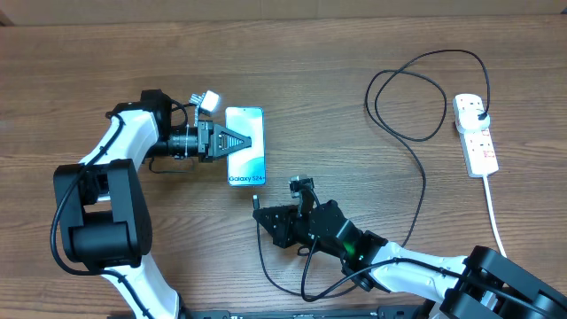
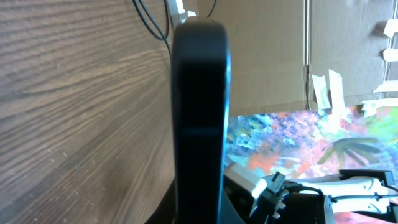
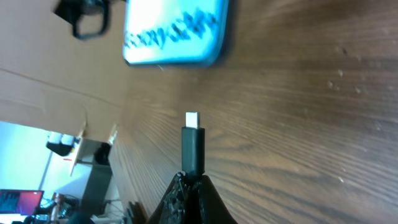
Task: Plug charger to phone and switch on socket
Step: 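Lower the smartphone with the left gripper onto the raised plug, then push the USB-C plug up into the phone's charging port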
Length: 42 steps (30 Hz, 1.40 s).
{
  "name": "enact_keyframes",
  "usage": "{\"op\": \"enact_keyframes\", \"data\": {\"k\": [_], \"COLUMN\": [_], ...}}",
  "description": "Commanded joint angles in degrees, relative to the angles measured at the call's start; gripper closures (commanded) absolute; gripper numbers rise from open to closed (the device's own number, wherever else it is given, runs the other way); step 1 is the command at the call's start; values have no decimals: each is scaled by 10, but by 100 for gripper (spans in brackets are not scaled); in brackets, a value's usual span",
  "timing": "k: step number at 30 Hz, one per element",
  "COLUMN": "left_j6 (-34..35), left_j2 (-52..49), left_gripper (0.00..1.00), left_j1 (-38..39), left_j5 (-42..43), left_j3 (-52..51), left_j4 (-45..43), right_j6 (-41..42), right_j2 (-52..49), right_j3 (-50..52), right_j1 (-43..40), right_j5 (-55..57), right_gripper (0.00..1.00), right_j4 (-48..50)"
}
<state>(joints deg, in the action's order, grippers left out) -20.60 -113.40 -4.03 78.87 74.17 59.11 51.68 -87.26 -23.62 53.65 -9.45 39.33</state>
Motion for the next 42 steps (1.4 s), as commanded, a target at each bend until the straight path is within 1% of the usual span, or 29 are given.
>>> {"op": "enact_keyframes", "data": {"k": [1, 7, 10, 14, 17, 23, 37, 42], "left_j6": [36, 91, 117, 136, 137, 169, 170, 170], "left_j2": [9, 9, 9, 9, 9, 9, 9, 9], "left_gripper": [96, 96, 96, 96, 96, 96, 96, 96], "left_j1": [14, 18, 18, 18, 18, 18, 18, 18], "left_j5": [33, 32, 32, 30, 31, 20, 19, 19], "left_j3": [-2, -2, -2, -2, -2, -2, -2, -2], "left_j4": [-9, -26, -30, -30, -30, -30, -30, -30], "right_j6": [7, 9, 8, 7, 7, 8, 9, 9], "right_j2": [5, 5, 5, 5, 5, 5, 5, 5], "right_j3": [0, 0, 0, 0, 0, 0, 0, 0], "right_j1": [-1, -1, -1, -1, -1, -1, -1, -1], "right_j5": [18, -16, -21, -13, 9, 32, 43, 69], "right_gripper": [96, 96, 96, 96, 96, 96, 96, 96], "right_j4": [23, 32, 58, 103, 93, 63, 77, 77]}}
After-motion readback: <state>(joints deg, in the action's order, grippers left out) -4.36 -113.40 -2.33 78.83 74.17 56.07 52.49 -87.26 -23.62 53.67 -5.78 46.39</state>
